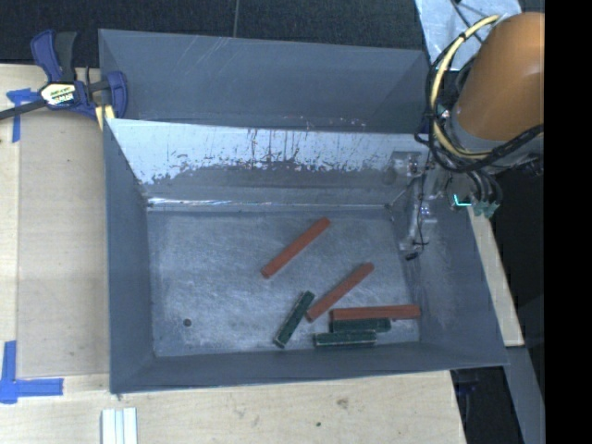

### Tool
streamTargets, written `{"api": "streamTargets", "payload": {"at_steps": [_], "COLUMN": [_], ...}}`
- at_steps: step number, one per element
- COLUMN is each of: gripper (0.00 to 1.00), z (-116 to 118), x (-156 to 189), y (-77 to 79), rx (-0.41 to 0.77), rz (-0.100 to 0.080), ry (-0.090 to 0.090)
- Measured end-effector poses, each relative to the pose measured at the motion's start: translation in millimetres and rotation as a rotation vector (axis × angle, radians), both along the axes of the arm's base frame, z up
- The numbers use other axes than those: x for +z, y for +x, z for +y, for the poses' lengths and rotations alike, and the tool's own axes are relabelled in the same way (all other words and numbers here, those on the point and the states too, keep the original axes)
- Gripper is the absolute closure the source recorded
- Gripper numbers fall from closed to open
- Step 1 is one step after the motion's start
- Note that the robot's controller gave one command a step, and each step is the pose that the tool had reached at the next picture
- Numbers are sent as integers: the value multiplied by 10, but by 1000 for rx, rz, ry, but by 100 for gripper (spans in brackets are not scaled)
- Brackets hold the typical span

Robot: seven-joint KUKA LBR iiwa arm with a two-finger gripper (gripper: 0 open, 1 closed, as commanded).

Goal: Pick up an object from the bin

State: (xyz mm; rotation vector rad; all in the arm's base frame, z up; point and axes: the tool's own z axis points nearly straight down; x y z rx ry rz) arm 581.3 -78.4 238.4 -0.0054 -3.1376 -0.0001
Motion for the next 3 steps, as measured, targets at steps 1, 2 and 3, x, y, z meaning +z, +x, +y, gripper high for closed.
{"api": "streamTargets", "payload": {"at_steps": [1, 2, 3], "gripper": [0, 100, 0], "z": [13, 12, 13], "x": [-1674, -1619, -1626], "y": [-62, -28, -30], "rx": [87, 90, 91], "rz": [1, -10, -9], "ry": [1, -1, -1]}}
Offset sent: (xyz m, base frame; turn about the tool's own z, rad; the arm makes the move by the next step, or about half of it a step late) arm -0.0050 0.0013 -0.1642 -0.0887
